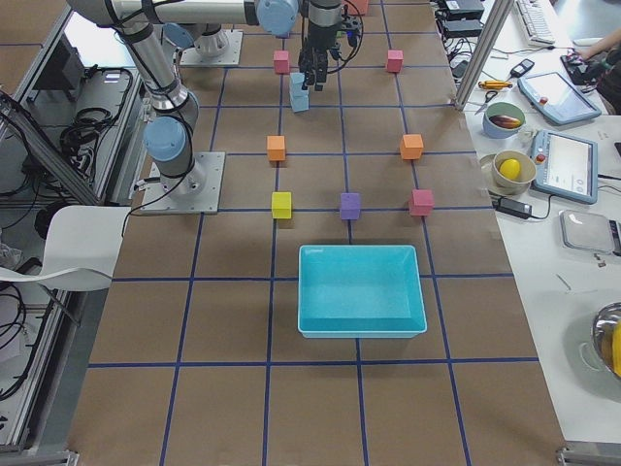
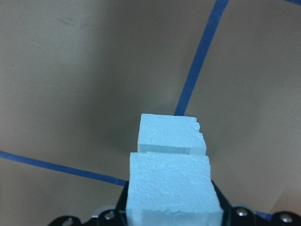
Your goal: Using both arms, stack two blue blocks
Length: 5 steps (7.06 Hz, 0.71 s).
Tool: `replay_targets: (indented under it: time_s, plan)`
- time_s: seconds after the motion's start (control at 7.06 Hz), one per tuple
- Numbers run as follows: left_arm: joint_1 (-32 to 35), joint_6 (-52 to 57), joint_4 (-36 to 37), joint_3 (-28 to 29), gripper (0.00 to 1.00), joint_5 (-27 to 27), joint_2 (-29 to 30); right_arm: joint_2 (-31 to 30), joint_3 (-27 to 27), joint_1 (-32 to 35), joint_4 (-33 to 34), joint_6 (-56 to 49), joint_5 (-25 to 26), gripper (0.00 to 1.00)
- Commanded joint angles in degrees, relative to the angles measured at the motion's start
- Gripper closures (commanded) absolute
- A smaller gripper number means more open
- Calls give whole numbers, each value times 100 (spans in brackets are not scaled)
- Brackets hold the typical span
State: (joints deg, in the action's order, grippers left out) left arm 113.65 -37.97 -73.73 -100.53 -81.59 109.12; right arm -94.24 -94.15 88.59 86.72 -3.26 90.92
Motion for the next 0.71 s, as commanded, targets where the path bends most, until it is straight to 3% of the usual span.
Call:
replay_targets:
  time_s: [0.0,0.42,0.57]
  plan:
    - [-1,71,-1,-1,49,-15,30,2,-16,0,3,-8,-48,0]
    - [8,-9,8,-2,49,11,83,-24,-77,-9,3,-42,-4,0]
    - [8,-9,8,-2,44,11,83,-7,-77,-9,3,-51,13,0]
